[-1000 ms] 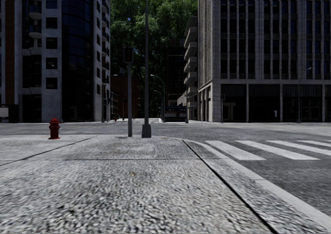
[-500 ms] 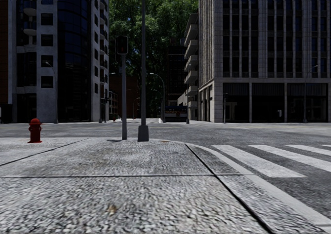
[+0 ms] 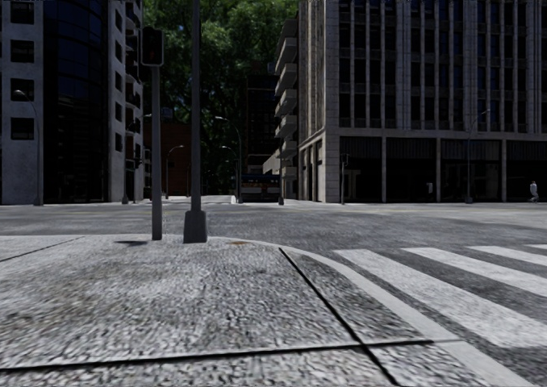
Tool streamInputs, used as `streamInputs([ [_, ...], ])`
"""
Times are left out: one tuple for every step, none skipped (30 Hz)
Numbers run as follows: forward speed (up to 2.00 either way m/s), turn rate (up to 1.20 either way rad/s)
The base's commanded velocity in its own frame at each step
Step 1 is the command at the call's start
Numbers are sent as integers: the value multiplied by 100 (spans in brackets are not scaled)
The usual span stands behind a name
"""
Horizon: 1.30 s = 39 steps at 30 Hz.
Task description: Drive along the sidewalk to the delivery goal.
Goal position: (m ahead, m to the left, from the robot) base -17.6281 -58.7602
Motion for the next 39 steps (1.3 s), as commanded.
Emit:
streamInputs([
  [200, -59],
  [200, -59],
  [200, -59],
  [200, -59],
  [200, -59],
  [200, -59],
  [200, -59],
  [200, -59],
  [200, -59],
  [200, -59],
  [200, -60],
  [200, -63],
  [200, -65],
  [200, -65],
  [199, -65],
  [191, -65],
  [183, -65],
  [183, -65],
  [179, -65],
  [177, -65],
  [172, -65],
  [172, -65],
  [168, -65],
  [165, -65],
  [159, -65],
  [159, -65],
  [146, -65],
  [140, -65],
  [137, -65],
  [137, -65],
  [137, -65],
  [137, -65],
  [136, -65],
  [136, -65],
  [136, -65],
  [136, -65],
  [136, -65],
  [136, -65],
  [136, -65],
])
